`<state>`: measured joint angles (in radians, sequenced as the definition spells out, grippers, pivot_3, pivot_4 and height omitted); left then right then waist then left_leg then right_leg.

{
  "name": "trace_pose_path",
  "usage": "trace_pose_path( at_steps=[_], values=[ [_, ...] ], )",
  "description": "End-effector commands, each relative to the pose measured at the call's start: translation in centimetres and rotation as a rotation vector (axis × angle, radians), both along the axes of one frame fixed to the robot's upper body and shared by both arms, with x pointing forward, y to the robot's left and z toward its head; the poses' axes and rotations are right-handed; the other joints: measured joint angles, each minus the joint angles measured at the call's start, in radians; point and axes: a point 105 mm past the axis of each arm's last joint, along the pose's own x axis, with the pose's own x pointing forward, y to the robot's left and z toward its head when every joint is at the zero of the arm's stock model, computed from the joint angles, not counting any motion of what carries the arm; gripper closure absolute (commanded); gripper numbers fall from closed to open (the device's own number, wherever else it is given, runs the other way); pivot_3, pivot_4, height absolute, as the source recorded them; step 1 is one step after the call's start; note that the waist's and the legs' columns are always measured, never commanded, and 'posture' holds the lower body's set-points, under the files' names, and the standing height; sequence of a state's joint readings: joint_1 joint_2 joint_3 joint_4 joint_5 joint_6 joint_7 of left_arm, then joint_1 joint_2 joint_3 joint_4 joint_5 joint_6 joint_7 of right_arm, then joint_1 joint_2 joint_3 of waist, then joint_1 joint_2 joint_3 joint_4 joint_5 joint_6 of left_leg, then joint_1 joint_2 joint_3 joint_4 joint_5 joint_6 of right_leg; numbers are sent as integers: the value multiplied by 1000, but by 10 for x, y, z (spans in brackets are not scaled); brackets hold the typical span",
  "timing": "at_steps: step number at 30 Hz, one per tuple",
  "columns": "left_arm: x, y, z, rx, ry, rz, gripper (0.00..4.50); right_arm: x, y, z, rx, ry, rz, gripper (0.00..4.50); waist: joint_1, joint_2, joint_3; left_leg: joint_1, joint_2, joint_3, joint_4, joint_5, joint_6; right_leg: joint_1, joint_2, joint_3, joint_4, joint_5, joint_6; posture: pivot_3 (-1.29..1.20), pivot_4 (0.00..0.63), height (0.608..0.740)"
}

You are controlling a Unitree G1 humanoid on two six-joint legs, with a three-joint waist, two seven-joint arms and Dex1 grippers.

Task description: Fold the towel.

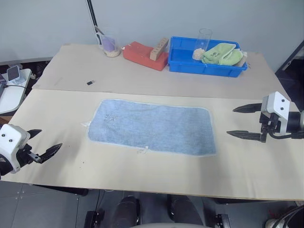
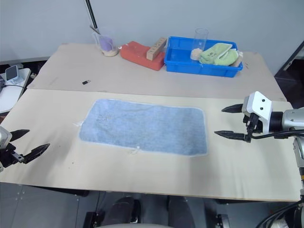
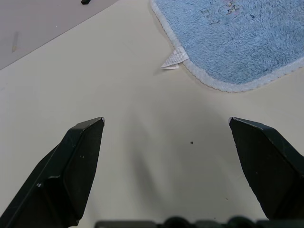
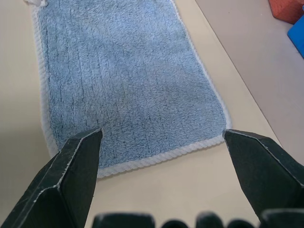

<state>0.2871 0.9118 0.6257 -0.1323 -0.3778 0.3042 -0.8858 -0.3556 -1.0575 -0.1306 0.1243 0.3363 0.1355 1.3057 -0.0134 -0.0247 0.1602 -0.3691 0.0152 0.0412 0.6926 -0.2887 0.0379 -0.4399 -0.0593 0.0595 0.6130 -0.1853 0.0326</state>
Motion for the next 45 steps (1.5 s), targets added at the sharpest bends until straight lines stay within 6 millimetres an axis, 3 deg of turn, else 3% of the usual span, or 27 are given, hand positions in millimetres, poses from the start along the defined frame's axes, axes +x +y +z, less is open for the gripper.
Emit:
trace_pose_path(
  at_steps=[1, 12, 23, 28, 30, 35, 40, 45],
  values=[
    [2, -2, 11, -4, -50, -11, 0, 1, 3, 11, 3, -52, 8, 15, 0, 0, 0, 0, 0, 0, 0, 0, 0, 0, 0, 0, 0, 0, 0, 0, 150, 714],
    [-2, 0, 29, -81, -150, -27, 0, 9, 5, 10, 7, -106, -1, 15, 0, 0, 0, 0, 0, 0, 0, 0, 0, 0, 0, 0, 0, 0, 0, 0, 150, 714],
    [-1, -3, 33, 65, -164, -89, 0, 16, 17, 15, 28, -145, 40, 15, -1, 0, 0, 0, 0, 0, 0, 0, 0, 0, 0, 0, 0, 0, 0, 0, 150, 714],
    [7, -14, 25, 170, -125, -190, 0, 13, 49, 20, 63, -131, 143, 15, 0, 0, 0, 0, 0, 0, 0, 0, 0, 0, 0, 0, 0, 0, 0, 0, 150, 714],
    [9, -16, 13, 228, -73, -253, 0, 4, 71, 22, 81, -98, 231, 15, 0, 0, 0, 0, 0, 0, 0, 0, 0, 0, 0, 0, 1, 0, 0, 0, 150, 714],
    [19, -18, -1, 290, -44, -337, 0, -21, 103, 25, 111, 3, 365, 15, 0, 1, 0, -1, 0, 0, 0, 0, 0, -1, 0, 0, 0, 0, -1, 0, 150, 714],
    [44, -24, -23, 370, -37, -412, 0, -45, 122, 26, 101, 106, 453, 15, 9, 1, 0, -1, 0, -1, 1, 0, 0, -1, -1, -2, 0, 1, -1, 0, 150, 714],
    [67, -36, -36, 415, -52, -471, 0, -50, 132, 29, 128, 123, 463, 15, 10, 0, 0, -2, 0, -1, 1, 0, 0, -1, -1, -3, 0, 1, -1, 0, 150, 714]
  ],
)
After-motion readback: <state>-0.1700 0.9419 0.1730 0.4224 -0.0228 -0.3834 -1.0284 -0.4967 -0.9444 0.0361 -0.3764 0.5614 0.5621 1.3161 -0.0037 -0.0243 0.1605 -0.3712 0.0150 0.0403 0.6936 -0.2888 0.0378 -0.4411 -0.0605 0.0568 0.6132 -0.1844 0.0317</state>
